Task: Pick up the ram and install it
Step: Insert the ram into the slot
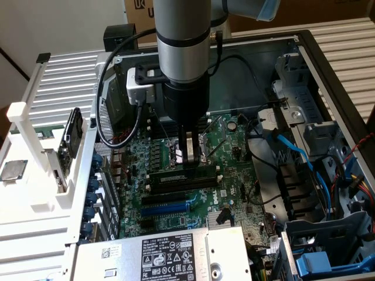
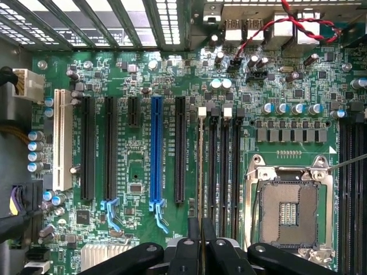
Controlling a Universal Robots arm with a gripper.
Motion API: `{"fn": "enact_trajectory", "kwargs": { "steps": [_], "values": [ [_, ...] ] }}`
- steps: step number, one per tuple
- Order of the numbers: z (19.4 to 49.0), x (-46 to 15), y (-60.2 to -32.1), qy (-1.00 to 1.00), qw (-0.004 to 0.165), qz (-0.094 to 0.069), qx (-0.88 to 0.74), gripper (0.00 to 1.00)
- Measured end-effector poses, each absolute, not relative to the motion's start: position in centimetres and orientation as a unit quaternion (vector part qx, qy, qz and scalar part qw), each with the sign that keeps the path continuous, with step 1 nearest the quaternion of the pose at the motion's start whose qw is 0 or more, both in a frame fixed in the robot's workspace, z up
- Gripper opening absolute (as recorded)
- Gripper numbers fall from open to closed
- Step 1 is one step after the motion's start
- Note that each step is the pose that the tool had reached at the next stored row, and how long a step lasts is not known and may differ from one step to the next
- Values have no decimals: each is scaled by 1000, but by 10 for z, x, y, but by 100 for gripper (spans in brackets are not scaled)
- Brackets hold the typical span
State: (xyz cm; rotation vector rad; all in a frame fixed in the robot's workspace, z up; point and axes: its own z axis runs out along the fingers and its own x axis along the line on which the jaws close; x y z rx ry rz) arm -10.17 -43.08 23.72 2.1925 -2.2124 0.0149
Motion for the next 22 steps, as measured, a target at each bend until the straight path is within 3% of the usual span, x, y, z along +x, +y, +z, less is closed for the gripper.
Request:
{"fn": "enact_trajectory", "kwargs": {
  "steps": [22],
  "values": [
    [234, -102, -430, -710, 13, 5, 704, 13]
  ]
}}
